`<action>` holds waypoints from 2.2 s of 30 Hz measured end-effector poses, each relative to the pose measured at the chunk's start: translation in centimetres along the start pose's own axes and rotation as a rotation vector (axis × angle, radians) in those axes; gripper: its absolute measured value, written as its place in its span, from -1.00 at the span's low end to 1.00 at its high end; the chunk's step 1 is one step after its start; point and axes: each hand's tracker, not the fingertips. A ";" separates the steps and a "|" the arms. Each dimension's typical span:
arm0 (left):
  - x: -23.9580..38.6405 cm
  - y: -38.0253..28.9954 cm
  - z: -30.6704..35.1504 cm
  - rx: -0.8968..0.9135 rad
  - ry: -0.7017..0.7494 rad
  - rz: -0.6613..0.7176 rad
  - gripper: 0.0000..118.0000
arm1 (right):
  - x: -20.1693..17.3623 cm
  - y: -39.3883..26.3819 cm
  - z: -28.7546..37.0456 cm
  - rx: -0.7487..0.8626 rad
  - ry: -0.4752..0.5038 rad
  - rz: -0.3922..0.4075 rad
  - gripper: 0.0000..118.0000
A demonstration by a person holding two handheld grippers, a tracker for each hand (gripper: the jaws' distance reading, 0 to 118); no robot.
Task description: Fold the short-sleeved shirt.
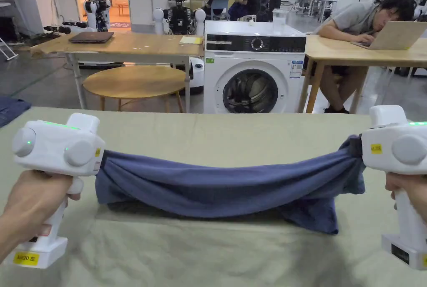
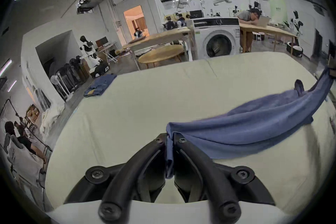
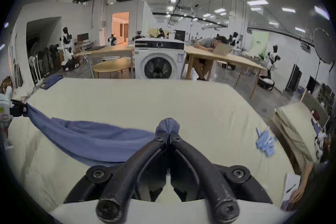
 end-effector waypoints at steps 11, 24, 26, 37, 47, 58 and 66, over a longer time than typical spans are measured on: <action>-1.4 -12.1 9.4 -0.015 -0.080 0.012 -0.98 | 4.2 -12.4 12.4 -0.020 0.085 -0.096 -0.99; -4.4 -28.1 18.7 -0.096 -0.118 0.034 -1.00 | 4.7 -27.6 25.6 -0.106 0.110 -0.081 -0.99; -5.5 -29.8 19.2 -0.112 -0.132 0.065 -1.00 | 5.0 -28.9 26.0 -0.131 0.129 -0.130 -0.99; -5.1 -31.9 18.4 -0.169 -0.165 0.134 -1.00 | 4.9 -30.9 23.3 -0.206 0.099 -0.142 -0.99; -5.7 -32.6 20.0 -0.158 -0.196 0.237 0.90 | 5.9 -31.1 25.2 -0.170 0.112 -0.182 1.00; -5.8 -33.2 20.5 -0.179 -0.132 0.229 -1.00 | 4.6 -32.4 26.2 -0.176 0.081 -0.158 -1.00; -5.8 -30.7 16.3 -0.209 -0.148 0.171 0.89 | 4.7 -32.3 25.9 -0.167 0.104 -0.131 -1.00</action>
